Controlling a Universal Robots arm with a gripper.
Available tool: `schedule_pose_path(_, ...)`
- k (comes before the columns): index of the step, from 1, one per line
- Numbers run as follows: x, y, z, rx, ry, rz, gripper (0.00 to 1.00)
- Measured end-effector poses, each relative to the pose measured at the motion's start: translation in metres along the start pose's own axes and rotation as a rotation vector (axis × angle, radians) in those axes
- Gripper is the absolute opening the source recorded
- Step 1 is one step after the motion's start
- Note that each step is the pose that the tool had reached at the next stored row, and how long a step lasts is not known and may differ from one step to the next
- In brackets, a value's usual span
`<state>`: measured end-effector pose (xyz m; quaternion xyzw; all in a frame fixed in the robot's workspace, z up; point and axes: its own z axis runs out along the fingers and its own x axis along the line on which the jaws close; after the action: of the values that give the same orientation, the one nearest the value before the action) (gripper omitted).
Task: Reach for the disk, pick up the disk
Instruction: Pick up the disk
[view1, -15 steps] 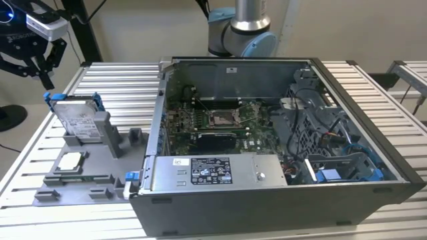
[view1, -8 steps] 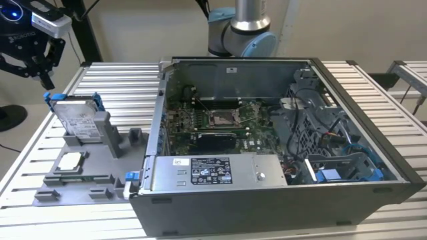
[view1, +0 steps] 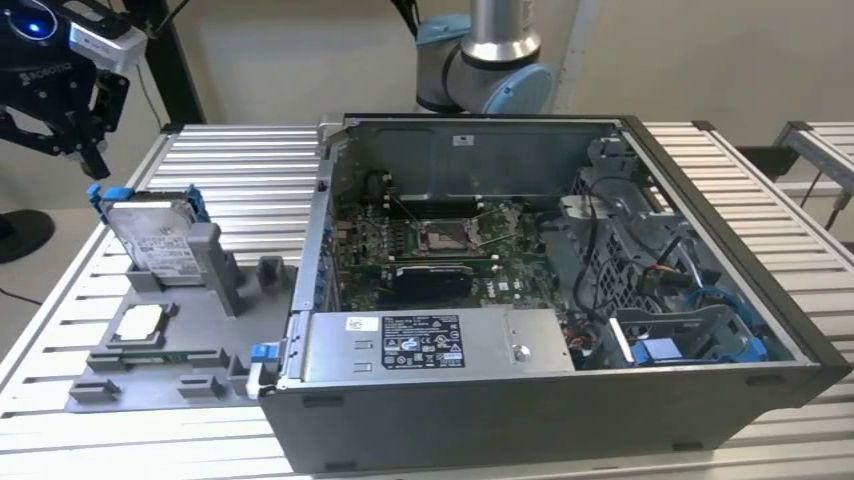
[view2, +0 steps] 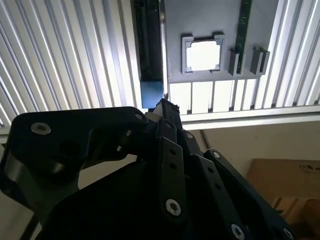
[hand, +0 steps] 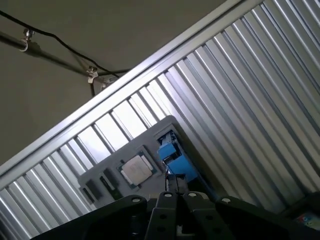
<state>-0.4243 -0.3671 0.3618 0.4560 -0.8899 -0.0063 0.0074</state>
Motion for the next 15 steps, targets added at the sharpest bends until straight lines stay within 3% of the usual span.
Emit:
schedule_pose_path(3, -0.0002, 0.0001, 0.0002, 0.0018, -0.0003, -0.029, 0.0)
schedule_pose_path(15, -0.0006, -0.0001, 0.0009, 0.0112, -0.0025, -0.216, 0.0)
